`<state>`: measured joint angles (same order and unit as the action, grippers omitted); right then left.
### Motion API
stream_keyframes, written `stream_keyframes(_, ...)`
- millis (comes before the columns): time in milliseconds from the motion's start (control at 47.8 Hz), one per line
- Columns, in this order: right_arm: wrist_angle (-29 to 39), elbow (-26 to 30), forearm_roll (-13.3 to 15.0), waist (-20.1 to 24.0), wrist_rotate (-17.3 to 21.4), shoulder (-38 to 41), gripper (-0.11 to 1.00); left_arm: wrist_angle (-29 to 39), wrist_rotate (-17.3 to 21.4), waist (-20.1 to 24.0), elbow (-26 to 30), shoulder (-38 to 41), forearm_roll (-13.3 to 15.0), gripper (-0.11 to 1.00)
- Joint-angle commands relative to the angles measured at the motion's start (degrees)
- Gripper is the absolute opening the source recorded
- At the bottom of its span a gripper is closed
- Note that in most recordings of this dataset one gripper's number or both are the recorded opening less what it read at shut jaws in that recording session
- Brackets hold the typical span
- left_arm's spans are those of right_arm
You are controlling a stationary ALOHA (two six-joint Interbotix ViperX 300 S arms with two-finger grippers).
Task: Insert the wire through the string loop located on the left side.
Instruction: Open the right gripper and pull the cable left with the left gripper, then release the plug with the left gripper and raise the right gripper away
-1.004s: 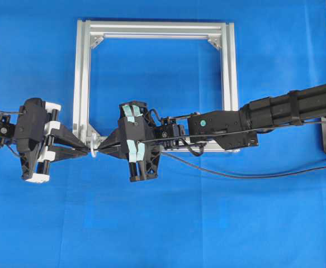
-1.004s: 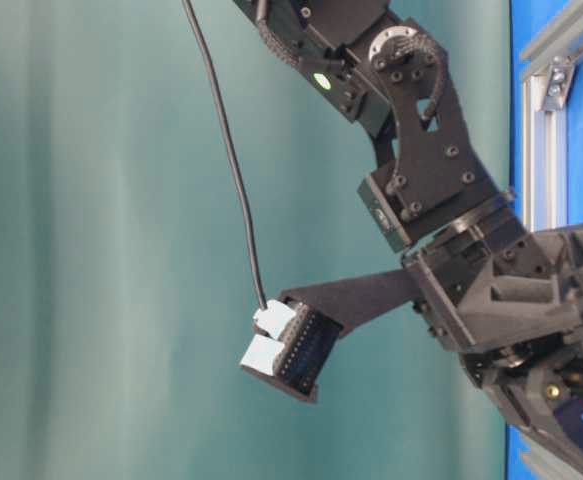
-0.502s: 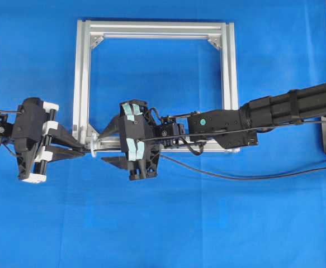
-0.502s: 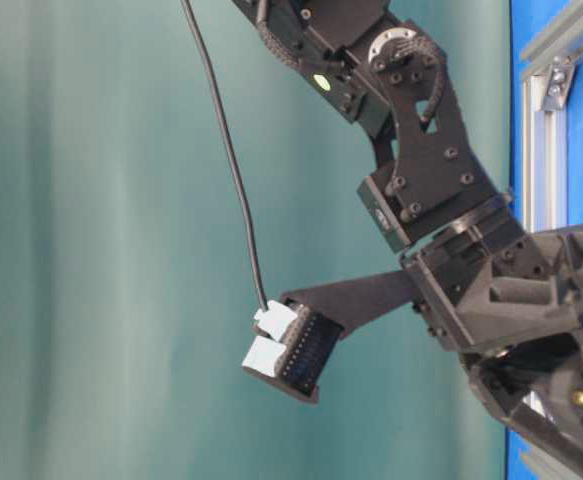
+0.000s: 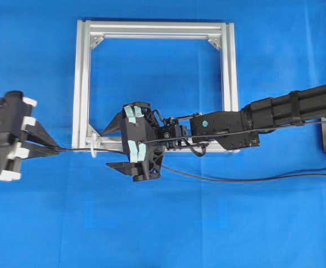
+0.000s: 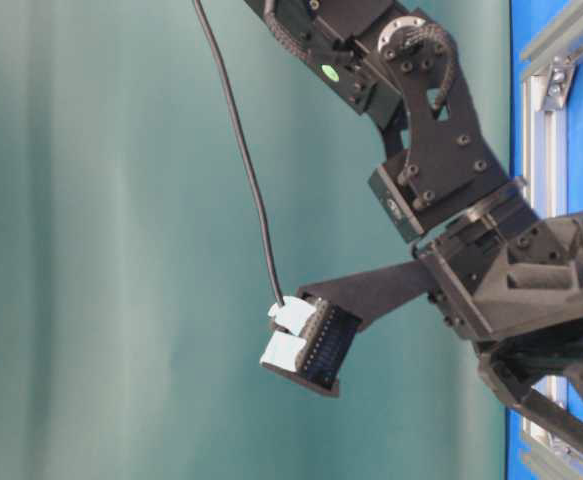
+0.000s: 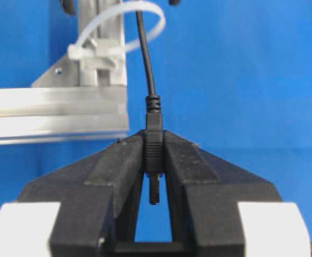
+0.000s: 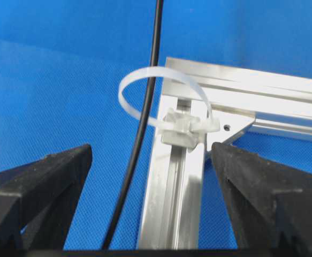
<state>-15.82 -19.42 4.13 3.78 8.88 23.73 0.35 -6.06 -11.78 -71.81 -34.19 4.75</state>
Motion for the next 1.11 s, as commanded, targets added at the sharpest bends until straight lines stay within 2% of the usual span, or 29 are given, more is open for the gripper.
stream_keyframes(0, -0.09, 0.44, -0.09, 0.18, 0.09, -2.90, 0.92, 5.54, -0.35, 0.00, 0.44, -5.80, -0.09, 0.08)
stream_keyframes(209, 0.35, 0.35, -0.09, 0.26, 0.09, -2.99, 0.92, 17.40, -4.22, -0.09, -0.44, -19.86, -0.09, 0.08)
stream_keyframes(356, 0.35, 0.44, -0.09, 0.26, 0.09, -2.99, 0.92, 22.24, -6.42, 0.00, -1.49, -24.17, -0.09, 0.08)
stream_keyframes(586, 0.35, 0.44, -0.09, 0.26, 0.00, -2.99, 0.92, 19.07, -7.56, -0.09, -2.64, -21.09, -0.09, 0.08)
stream_keyframes(1004, 0.35, 0.70, -0.09, 0.26, 0.00, -2.99, 0.92, 18.72, -7.73, -0.62, -2.64, -20.57, -0.09, 0.09)
stream_keyframes(1046, 0.35, 0.70, -0.09, 0.18, 0.00, -2.99, 0.92, 18.72, -7.82, -0.62, -2.64, -20.57, -0.09, 0.11)
stream_keyframes(1088, 0.35, 0.70, -0.09, 0.26, 0.00, -3.08, 0.92, 18.81, -7.73, -0.62, -2.64, -20.57, -0.09, 0.20)
